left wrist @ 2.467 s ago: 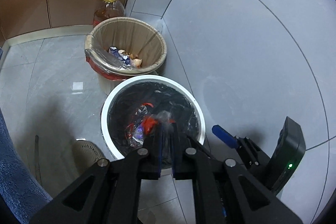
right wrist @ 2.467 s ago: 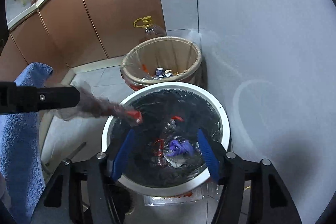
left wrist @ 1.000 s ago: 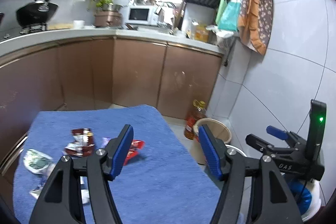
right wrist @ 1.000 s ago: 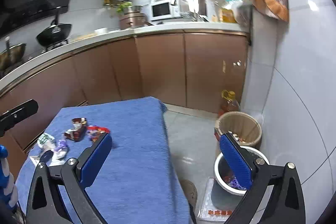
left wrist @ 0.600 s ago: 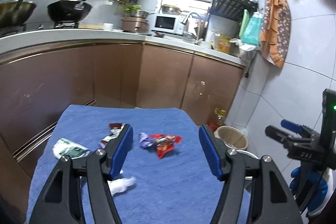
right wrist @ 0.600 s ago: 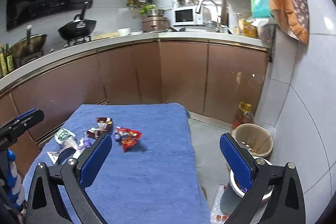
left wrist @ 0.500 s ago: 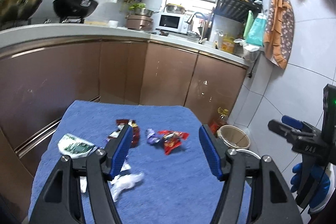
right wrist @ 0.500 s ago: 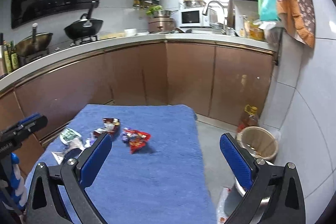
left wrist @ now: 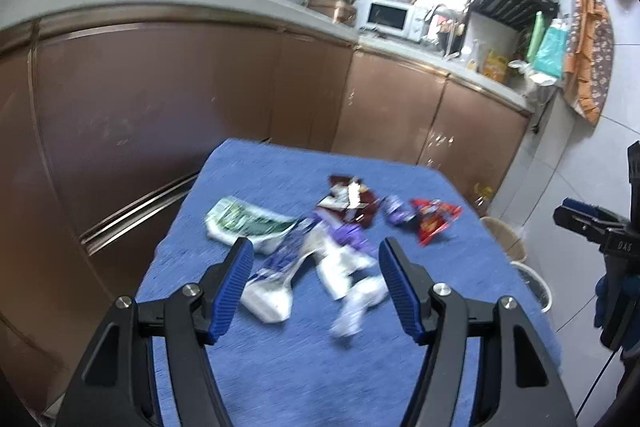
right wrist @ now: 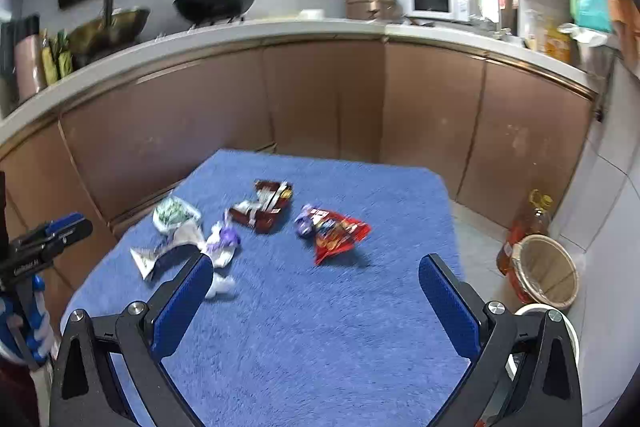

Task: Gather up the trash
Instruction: 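Grasp clear plastic bag with left tool while right tool grasps red snack bag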

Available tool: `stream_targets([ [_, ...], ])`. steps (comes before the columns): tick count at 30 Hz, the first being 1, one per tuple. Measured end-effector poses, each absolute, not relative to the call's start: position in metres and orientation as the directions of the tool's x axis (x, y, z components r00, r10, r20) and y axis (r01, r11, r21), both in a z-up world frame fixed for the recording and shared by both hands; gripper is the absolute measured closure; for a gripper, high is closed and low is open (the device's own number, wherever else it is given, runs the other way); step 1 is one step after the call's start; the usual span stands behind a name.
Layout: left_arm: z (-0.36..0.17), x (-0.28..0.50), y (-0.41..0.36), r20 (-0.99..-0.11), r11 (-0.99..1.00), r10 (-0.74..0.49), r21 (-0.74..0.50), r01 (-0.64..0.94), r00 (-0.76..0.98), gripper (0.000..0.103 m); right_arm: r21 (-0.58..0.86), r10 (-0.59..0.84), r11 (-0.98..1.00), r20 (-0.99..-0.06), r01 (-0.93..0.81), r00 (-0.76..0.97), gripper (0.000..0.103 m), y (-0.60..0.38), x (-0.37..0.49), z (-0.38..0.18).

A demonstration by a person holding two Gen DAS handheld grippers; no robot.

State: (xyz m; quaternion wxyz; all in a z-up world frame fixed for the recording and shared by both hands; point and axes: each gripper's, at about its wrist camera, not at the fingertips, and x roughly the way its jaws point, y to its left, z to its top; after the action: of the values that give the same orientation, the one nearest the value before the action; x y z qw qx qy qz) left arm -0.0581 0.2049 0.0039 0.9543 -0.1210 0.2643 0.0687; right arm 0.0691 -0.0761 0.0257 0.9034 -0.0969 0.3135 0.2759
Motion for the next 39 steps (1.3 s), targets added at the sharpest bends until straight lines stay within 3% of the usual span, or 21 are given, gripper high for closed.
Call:
stream_targets([
  [10,-0.041,-0.025,0.185,-0.617,0.979,-0.082,-0.198,-0.053,0.783,0.04,0.059,0.501,0.737,-0.717,-0.674,0.485,0.0,-0.033,0.096,-0.029],
  [18,-0.078,0.03,0.163,-0.69,0.981,-0.141,-0.195,0.005,0.71,0.041,0.088,0.486,0.741,-0.753,-0.665,0.443,0.003,-0.037,0.128,-0.057],
  [24,-0.095,0.056,0.15,-0.71,0.979,-0.178,-0.201,0.047,0.681,0.053,0.113,0.481,0.761,-0.759,-0.639,0.439,0.012,-0.05,0.162,-0.069],
  [29,-0.105,0.068,0.142,-0.731,0.982,-0.175,-0.179,0.062,0.66,0.054,0.12,0.478,0.789,-0.737,-0.603,0.478,0.012,-0.057,0.195,-0.071],
  [36,-0.114,0.076,0.143,-0.735,0.978,-0.19,-0.197,0.064,0.651,0.071,0.137,0.505,0.775,-0.721,-0.617,0.474,0.013,-0.047,0.235,-0.08],
  [39,-0.115,0.077,0.146,-0.73,0.974,-0.202,-0.217,0.06,0.652,0.071,0.123,0.502,0.759,-0.736,-0.64,0.454,0.023,-0.039,0.246,-0.089],
])
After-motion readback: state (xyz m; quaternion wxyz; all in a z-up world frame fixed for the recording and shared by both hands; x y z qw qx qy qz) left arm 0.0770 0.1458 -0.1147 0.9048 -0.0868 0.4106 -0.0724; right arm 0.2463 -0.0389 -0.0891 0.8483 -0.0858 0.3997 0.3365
